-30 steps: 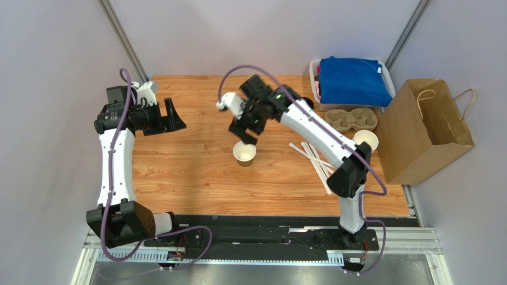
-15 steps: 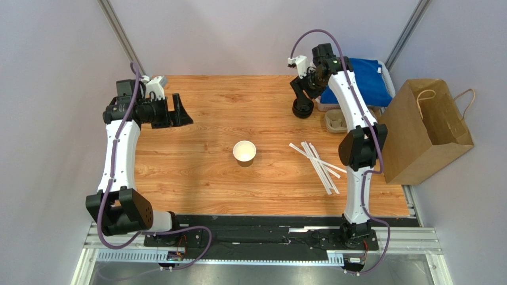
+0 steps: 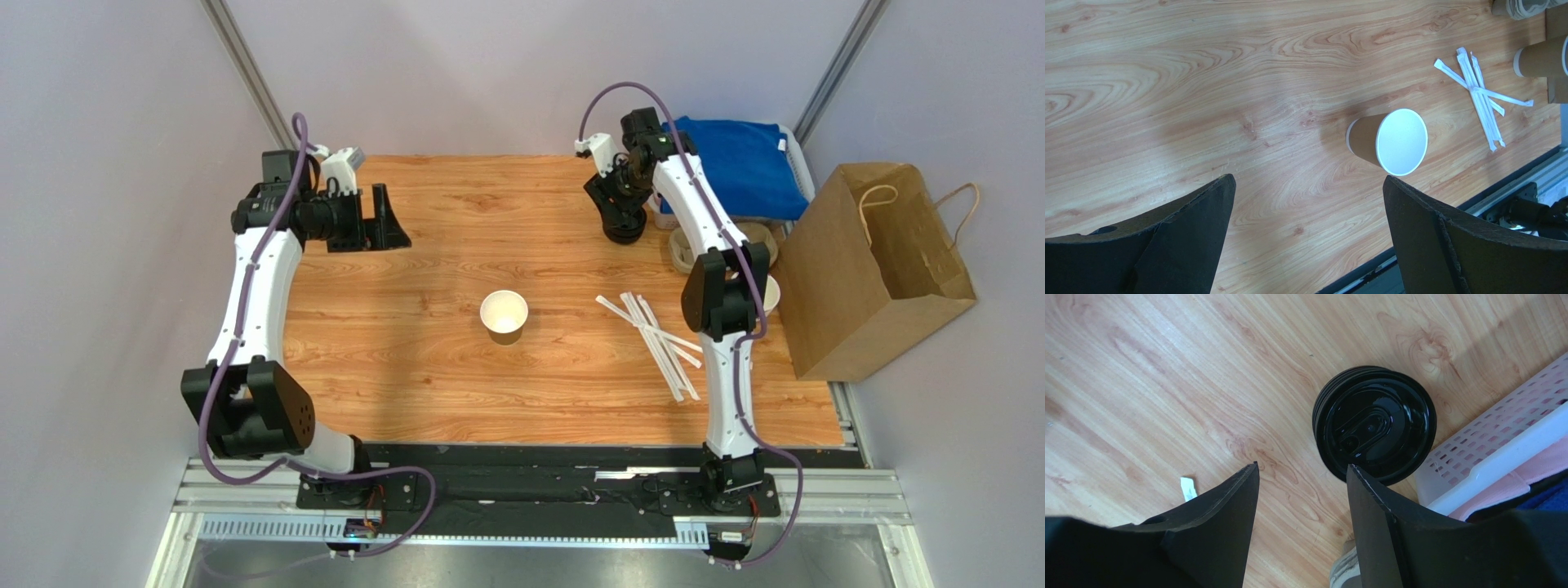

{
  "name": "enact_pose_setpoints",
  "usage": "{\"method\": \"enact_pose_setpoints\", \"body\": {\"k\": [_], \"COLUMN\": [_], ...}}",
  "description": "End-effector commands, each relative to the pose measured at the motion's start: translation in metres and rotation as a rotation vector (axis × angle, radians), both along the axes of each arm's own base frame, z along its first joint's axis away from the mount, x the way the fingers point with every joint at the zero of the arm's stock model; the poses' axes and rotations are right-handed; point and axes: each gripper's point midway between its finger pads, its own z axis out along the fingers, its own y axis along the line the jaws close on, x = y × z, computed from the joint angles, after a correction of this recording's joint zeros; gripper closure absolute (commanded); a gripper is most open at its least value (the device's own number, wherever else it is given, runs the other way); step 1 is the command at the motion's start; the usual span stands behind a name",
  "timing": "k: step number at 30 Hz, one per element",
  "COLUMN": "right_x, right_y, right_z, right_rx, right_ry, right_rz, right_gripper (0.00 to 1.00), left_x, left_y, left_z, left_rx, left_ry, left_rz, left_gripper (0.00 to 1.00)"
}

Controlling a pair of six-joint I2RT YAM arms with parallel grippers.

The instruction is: Pack the takeout coffee

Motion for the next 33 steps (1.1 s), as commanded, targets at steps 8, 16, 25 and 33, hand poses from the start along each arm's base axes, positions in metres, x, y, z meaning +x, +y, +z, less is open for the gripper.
{"method": "enact_pose_setpoints", "body": {"k": [8,16,25,33], "right_x": [0.035,0.043,0.045,0.043], "right_y": [0.003,-0.003,-0.005,-0.008], "right_z": [-0.013,-0.025,-0.037,-0.041], "right_rx": [-0.010,0.007,0.018,0.043], "right_ry": [-0.091,-0.079,-0.058,-0.033], "right_rz": [0.006,-0.021,-0.046,-0.063], "right_gripper": [0.46,0.52,0.59,0.66], "left_x": [0.023,0.026,0.043,0.044], "left_y": [-0.012,-0.022,-0.023,-0.026], "left_z": [0.016,0.014,0.020,0.018], "left_rx": [0.024,0.049,0.051,0.048], "left_ry": [-0.070,-0.080,-0.096,-0.088], "left_rz": [-0.051,-0.093,-0.096,-0.102], "left_gripper": [0.01,0.01,0.01,0.01]}}
